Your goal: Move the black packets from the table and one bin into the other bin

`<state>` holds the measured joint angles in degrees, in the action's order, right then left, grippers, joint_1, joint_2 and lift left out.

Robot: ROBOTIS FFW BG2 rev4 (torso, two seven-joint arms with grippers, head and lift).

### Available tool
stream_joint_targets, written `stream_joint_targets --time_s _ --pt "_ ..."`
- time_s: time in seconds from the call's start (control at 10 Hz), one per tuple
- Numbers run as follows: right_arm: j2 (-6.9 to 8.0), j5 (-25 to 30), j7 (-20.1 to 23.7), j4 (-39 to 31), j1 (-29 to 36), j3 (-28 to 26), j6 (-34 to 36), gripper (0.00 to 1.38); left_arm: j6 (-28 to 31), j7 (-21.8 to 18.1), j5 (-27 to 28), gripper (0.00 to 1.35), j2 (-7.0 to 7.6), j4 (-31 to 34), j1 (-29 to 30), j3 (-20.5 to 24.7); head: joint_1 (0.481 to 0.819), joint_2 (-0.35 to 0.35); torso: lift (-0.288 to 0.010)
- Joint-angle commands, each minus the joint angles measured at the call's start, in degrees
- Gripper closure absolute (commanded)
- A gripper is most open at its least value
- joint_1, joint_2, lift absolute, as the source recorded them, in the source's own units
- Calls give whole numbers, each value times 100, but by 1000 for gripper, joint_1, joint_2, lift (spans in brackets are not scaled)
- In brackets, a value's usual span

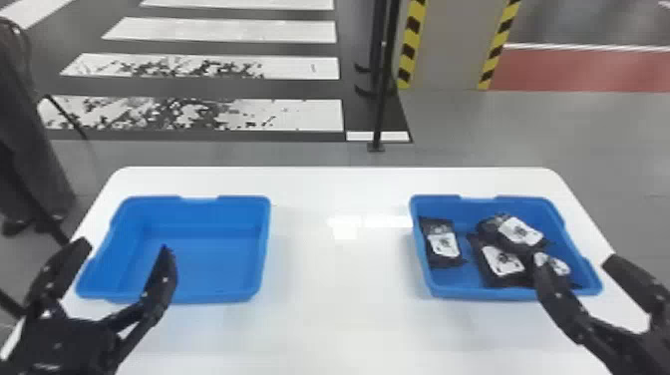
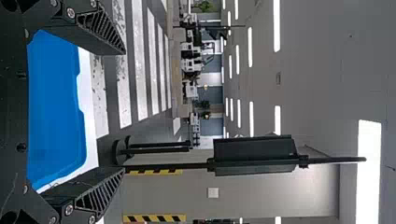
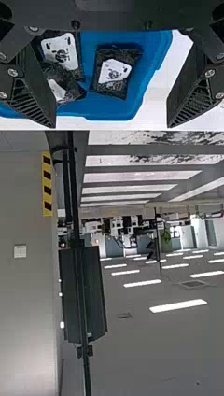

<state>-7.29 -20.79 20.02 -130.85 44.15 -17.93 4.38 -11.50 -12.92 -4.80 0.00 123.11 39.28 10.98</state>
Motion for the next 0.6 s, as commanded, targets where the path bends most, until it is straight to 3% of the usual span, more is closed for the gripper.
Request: stream_joint_targets --time_s 0.0,0.5 --pt "0 0 2 0 -14 10 -2 151 -4 0 0 154 -15 0 -4 -1 695 -29 -110" --pt "-18 23 2 0 -28 33 -2 150 10 0 0 154 -15 0 -4 -12 695 -27 -110"
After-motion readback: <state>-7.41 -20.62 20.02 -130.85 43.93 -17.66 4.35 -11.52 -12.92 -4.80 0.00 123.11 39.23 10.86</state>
